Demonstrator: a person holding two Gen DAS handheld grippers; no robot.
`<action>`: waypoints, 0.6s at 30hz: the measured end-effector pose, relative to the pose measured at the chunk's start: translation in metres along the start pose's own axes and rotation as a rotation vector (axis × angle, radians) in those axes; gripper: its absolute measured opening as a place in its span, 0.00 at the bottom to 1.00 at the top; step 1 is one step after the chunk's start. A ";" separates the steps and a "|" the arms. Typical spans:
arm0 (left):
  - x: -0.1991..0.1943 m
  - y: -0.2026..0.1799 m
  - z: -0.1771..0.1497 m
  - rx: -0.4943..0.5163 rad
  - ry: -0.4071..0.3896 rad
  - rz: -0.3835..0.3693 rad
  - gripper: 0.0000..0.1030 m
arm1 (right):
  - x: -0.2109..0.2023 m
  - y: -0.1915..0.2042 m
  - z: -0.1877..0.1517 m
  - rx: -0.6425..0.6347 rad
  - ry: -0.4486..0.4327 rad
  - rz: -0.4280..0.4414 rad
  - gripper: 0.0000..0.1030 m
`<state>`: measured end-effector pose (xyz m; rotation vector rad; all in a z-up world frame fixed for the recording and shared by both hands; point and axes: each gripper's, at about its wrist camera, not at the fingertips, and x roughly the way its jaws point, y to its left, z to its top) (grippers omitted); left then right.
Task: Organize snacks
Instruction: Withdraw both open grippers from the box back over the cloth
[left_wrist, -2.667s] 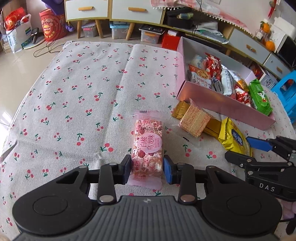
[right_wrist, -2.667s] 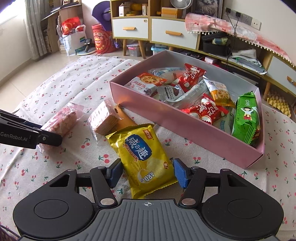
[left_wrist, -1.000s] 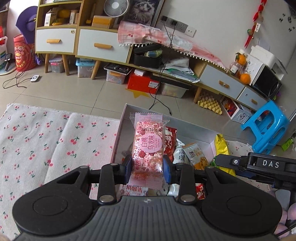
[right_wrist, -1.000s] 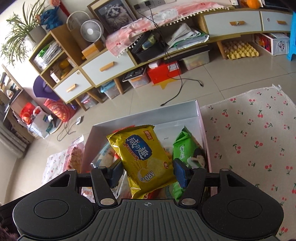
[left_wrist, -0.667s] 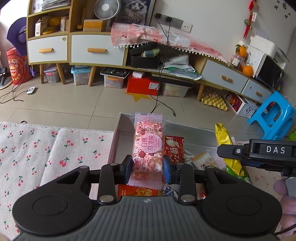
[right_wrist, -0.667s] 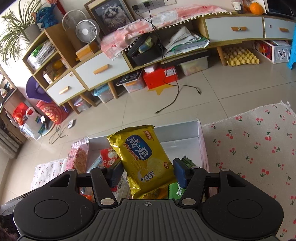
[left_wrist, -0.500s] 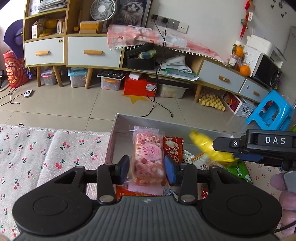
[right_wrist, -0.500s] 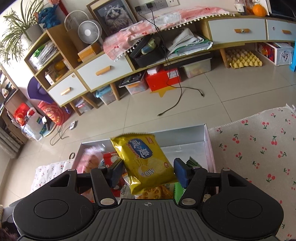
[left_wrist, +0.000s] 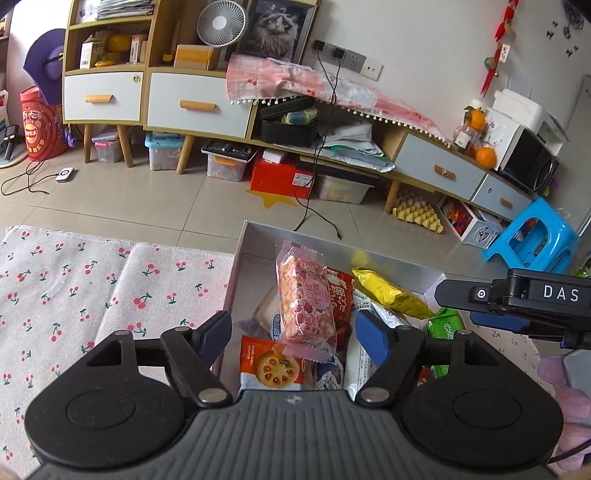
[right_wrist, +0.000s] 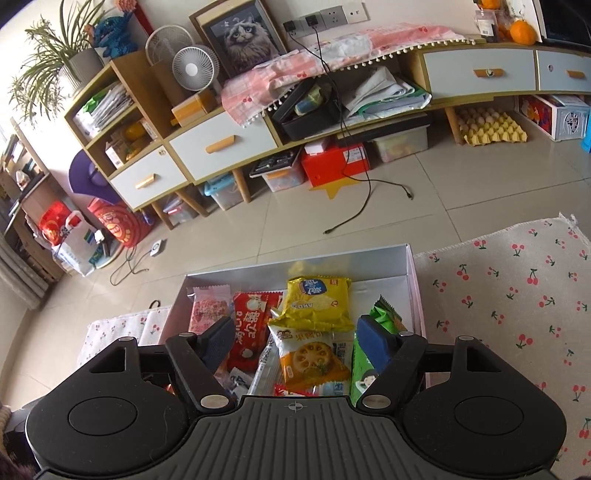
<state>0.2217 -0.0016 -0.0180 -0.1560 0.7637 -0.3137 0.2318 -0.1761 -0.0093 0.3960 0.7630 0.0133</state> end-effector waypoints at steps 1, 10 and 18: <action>-0.004 0.000 -0.001 0.002 -0.001 0.000 0.71 | -0.005 0.001 -0.002 -0.002 -0.004 0.004 0.72; -0.037 -0.004 -0.009 0.036 0.016 0.028 0.79 | -0.051 0.024 -0.026 -0.062 -0.007 0.031 0.78; -0.062 -0.005 -0.022 0.069 0.014 0.048 0.93 | -0.080 0.038 -0.050 -0.080 -0.011 0.054 0.84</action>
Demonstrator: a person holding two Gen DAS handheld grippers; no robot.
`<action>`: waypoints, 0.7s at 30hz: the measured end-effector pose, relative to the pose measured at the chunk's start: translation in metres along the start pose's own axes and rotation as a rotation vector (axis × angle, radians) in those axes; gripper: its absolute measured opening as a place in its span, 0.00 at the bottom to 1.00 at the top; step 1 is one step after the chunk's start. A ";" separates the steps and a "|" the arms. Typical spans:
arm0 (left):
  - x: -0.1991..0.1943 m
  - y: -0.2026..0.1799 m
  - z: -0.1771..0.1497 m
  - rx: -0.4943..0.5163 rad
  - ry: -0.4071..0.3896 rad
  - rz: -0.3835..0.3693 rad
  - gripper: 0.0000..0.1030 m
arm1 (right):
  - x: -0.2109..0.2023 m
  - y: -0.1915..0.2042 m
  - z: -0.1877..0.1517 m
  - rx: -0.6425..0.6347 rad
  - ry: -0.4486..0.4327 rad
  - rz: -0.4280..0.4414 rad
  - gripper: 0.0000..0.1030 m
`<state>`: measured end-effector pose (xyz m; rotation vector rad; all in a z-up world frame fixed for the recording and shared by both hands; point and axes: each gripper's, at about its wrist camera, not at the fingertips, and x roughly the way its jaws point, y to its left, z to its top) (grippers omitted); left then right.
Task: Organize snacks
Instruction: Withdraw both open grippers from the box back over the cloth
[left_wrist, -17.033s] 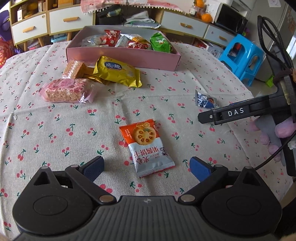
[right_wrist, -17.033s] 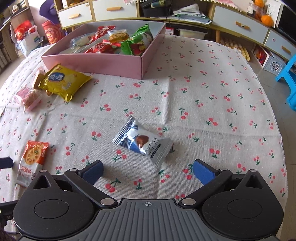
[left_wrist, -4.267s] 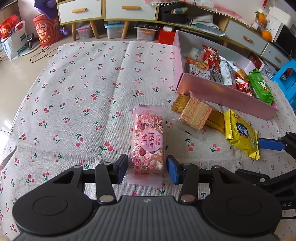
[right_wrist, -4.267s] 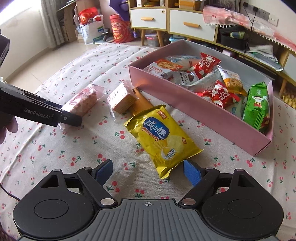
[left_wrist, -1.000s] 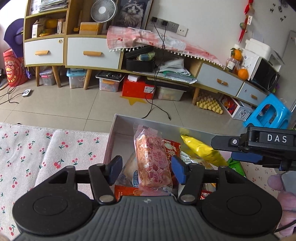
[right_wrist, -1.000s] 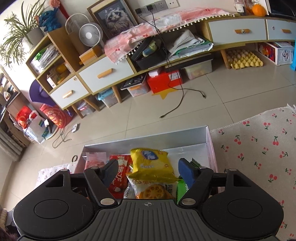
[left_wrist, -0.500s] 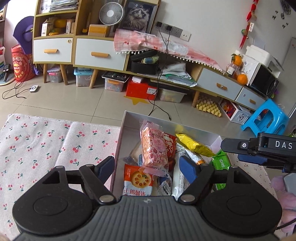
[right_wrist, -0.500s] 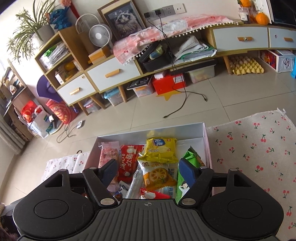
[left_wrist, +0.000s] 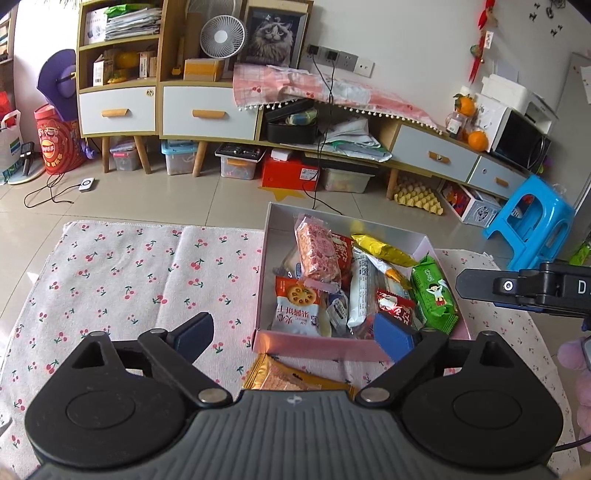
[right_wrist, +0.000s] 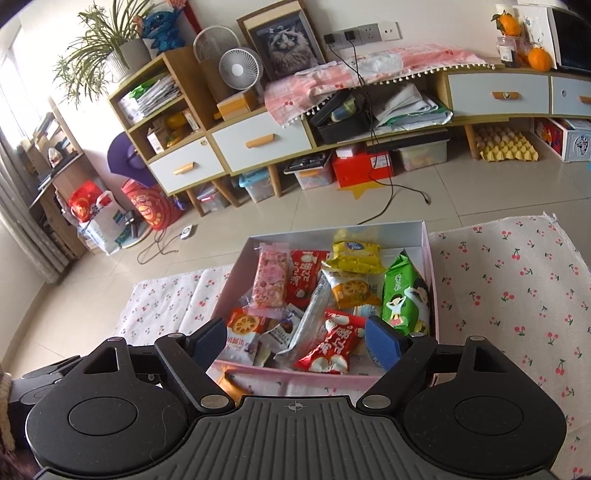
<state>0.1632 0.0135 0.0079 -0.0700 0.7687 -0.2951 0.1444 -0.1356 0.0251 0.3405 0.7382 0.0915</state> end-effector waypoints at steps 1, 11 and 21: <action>-0.003 0.000 -0.003 0.002 -0.001 0.003 0.93 | -0.003 0.002 -0.003 0.000 -0.002 -0.001 0.85; -0.016 0.006 -0.023 0.047 0.013 0.062 0.99 | -0.015 0.011 -0.030 -0.045 0.002 -0.017 0.90; -0.013 0.024 -0.054 0.011 0.054 0.066 0.99 | -0.004 0.009 -0.070 -0.095 0.032 -0.038 0.91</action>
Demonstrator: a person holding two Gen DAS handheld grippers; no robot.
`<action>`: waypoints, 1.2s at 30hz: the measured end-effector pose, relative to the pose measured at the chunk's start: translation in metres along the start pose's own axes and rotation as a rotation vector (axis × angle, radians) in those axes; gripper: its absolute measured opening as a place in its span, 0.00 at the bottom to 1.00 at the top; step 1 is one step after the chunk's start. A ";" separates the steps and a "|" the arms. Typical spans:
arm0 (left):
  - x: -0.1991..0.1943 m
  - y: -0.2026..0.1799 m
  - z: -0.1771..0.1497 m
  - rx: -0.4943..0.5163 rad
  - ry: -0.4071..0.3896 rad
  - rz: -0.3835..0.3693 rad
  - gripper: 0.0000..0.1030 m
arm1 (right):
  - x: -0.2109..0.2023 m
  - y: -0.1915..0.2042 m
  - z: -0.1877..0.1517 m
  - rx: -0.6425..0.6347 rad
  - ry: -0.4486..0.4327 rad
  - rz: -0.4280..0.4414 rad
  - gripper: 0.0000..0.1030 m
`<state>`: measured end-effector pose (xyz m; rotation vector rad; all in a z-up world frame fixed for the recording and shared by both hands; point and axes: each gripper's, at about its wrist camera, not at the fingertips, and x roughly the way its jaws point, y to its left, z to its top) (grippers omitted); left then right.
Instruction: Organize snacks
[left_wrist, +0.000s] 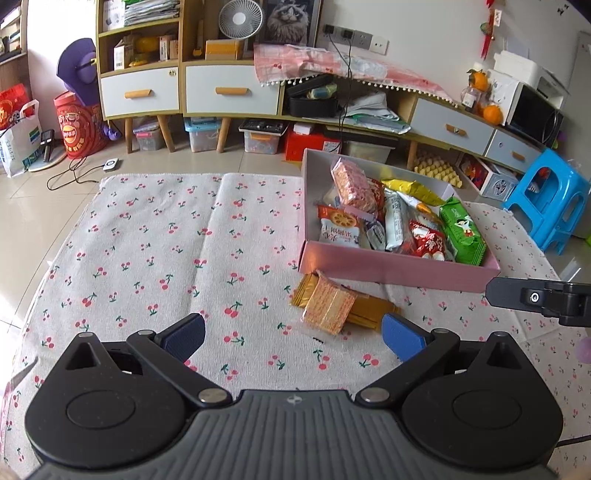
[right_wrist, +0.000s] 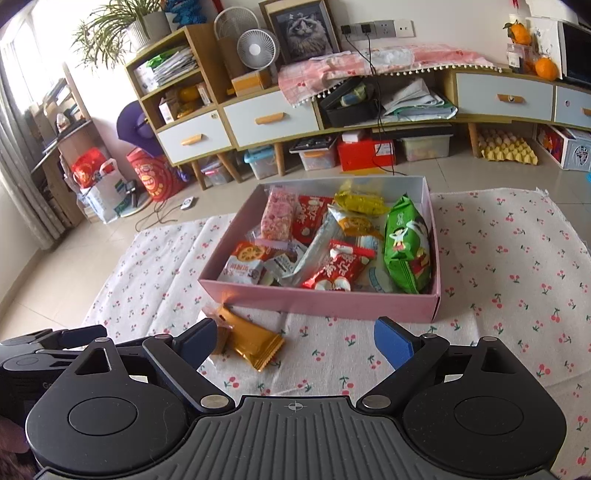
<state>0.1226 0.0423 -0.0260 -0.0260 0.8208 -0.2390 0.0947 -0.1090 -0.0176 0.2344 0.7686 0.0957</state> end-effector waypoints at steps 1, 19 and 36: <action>0.001 0.003 -0.003 -0.010 0.015 -0.005 0.99 | 0.002 0.000 -0.003 -0.006 0.010 -0.008 0.91; 0.022 -0.006 -0.015 0.170 -0.035 -0.009 0.90 | 0.043 0.005 -0.023 -0.102 0.094 -0.060 0.91; 0.046 -0.009 -0.001 0.114 0.058 -0.020 0.33 | 0.062 0.002 -0.023 -0.114 0.108 -0.051 0.91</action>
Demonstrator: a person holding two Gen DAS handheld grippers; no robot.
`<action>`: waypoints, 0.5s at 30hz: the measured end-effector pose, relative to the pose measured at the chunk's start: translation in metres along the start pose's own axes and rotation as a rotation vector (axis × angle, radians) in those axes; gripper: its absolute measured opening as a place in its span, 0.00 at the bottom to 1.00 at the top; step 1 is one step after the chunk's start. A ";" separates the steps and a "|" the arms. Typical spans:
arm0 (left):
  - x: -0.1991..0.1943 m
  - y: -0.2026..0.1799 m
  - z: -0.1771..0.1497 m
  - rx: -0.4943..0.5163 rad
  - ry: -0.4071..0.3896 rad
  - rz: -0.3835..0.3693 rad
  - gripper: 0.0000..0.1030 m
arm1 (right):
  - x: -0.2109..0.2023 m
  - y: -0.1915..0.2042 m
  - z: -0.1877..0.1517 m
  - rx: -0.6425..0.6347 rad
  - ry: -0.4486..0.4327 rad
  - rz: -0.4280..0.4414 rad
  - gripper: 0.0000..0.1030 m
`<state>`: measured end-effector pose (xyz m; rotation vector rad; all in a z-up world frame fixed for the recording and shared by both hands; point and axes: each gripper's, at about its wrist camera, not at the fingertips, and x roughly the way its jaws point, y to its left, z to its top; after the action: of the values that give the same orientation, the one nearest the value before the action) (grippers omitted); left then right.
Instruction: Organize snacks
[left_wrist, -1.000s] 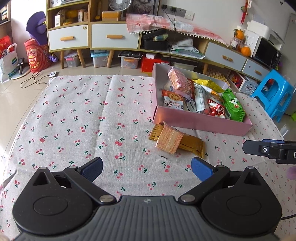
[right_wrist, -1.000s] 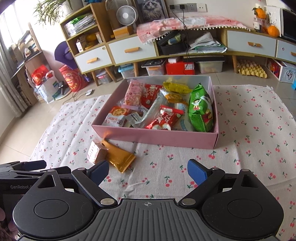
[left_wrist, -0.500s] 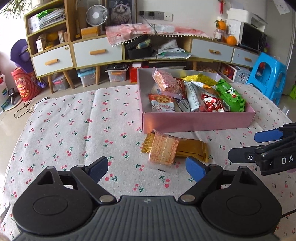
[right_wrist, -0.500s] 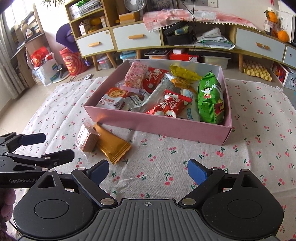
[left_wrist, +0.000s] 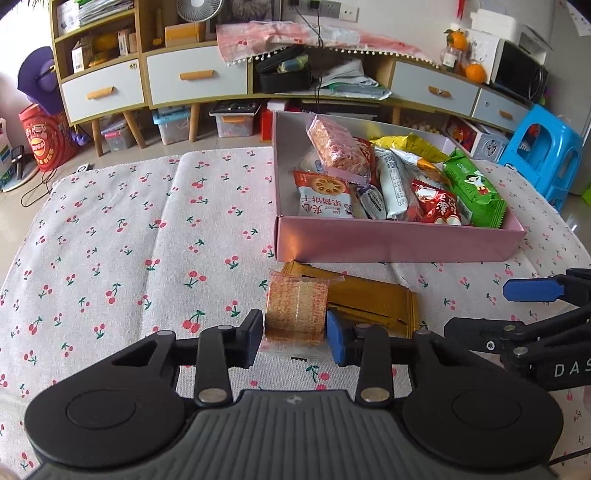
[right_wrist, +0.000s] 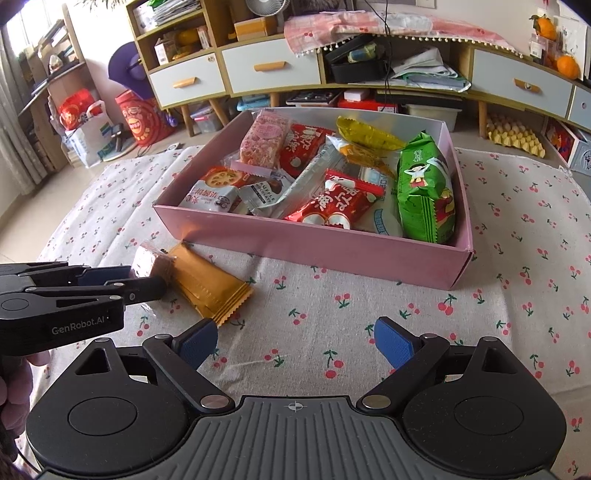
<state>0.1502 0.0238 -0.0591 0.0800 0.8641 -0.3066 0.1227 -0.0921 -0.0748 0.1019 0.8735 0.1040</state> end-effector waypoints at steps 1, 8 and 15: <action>-0.001 0.002 0.000 -0.012 0.010 0.003 0.33 | 0.001 0.002 0.000 -0.008 -0.003 0.005 0.91; -0.010 0.026 -0.001 -0.137 0.095 0.039 0.33 | 0.005 0.019 0.000 -0.082 -0.011 0.049 0.91; -0.016 0.044 -0.003 -0.166 0.136 0.062 0.33 | 0.015 0.037 0.002 -0.141 0.007 0.025 0.91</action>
<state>0.1515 0.0702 -0.0508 -0.0276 1.0171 -0.1720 0.1314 -0.0531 -0.0799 -0.0194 0.8694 0.1887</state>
